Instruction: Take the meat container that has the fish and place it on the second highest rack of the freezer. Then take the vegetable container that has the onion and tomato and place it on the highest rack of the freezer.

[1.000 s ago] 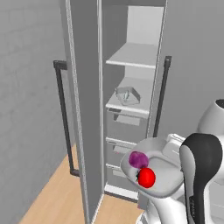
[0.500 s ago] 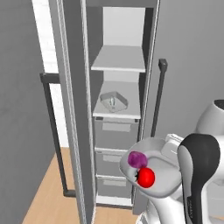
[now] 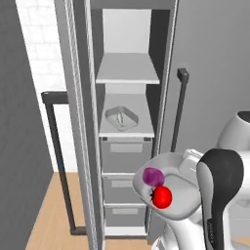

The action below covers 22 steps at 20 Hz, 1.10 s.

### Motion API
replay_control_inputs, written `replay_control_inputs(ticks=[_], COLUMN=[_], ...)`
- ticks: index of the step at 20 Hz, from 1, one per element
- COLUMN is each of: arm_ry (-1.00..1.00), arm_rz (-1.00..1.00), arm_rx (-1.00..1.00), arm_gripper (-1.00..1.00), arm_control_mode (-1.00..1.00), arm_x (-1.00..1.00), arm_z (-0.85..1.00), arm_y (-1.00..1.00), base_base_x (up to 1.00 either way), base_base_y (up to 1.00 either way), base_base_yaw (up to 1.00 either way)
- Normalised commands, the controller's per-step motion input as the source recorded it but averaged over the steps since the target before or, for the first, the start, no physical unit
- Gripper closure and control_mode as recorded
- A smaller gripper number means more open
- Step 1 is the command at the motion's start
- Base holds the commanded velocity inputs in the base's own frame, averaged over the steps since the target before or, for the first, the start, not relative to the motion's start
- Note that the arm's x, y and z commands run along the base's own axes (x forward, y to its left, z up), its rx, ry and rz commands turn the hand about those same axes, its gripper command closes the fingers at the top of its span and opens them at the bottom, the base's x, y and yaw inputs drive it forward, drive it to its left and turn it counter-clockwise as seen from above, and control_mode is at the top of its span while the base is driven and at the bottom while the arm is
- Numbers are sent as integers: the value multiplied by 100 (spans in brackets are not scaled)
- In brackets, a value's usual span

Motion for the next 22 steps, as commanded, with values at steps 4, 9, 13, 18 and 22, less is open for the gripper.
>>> replay_control_inputs(ticks=[4,9,13,18,22], arm_ry=[0,0,0,0,0], arm_rz=[0,0,0,0,0], arm_rx=[0,0,0,0,0], arm_gripper=[100,100,100,100,100], arm_control_mode=[100,100,100,100,100], arm_x=[0,0,0,0,0], arm_z=[0,0,0,0,0], arm_y=[0,0,0,0,0], base_base_x=[50,58,51,19,0], base_base_y=[56,15,0,0,0], base_base_yaw=[-13,-10,-10,-4,0])
